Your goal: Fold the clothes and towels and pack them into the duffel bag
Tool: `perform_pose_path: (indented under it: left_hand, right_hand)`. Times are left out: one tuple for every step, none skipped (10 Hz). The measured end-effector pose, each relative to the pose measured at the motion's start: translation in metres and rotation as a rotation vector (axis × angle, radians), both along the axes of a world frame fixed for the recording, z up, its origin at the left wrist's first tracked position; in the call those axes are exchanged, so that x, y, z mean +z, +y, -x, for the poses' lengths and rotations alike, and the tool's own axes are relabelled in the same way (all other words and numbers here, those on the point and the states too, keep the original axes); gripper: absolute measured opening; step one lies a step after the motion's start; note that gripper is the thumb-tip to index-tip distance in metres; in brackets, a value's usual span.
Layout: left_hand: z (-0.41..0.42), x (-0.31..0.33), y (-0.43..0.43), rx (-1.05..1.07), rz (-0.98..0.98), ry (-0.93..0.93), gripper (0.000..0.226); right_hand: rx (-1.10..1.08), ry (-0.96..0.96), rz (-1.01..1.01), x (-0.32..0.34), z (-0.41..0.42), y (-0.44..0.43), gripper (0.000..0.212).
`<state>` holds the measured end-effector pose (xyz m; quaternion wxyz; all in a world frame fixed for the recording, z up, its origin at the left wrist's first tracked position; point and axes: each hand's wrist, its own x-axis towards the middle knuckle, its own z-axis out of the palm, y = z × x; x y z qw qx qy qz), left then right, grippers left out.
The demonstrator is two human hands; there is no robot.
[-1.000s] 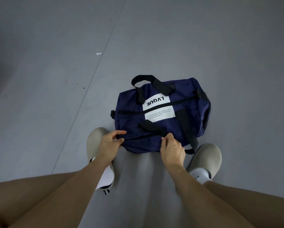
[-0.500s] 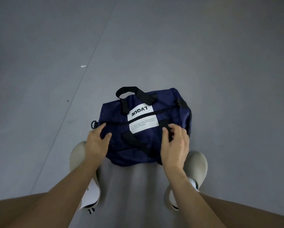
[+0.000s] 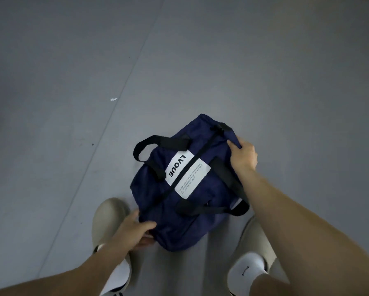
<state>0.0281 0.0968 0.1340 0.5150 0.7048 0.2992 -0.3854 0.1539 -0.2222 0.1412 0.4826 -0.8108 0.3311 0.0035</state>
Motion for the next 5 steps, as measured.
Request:
perform_pose_path:
  left_hand:
    - [0.038,-0.004,-0.023,-0.121,0.098,0.250,0.022]
    - [0.058,-0.016,-0.049,-0.206,0.157,0.333,0.031]
    - [0.064,-0.020,-0.062,-0.263,0.181,0.363,0.029]
    - [0.056,-0.016,-0.068,-0.423,0.072,0.312,0.033]
    - [0.035,0.005,-0.063,-0.727,0.030,0.304,0.058]
  right_hand:
    - [0.175,-0.036,0.071,0.007,-0.036,-0.001,0.020]
    - [0.344,-0.061,0.379,0.008,-0.042,0.013,0.029]
    - [0.476,-0.179,0.757,-0.006,-0.001,0.039,0.043]
    - [0.741,0.024,0.774,-0.033,0.080,0.063,0.067]
    - [0.833,0.325,0.694,-0.065,0.127,0.062,0.082]
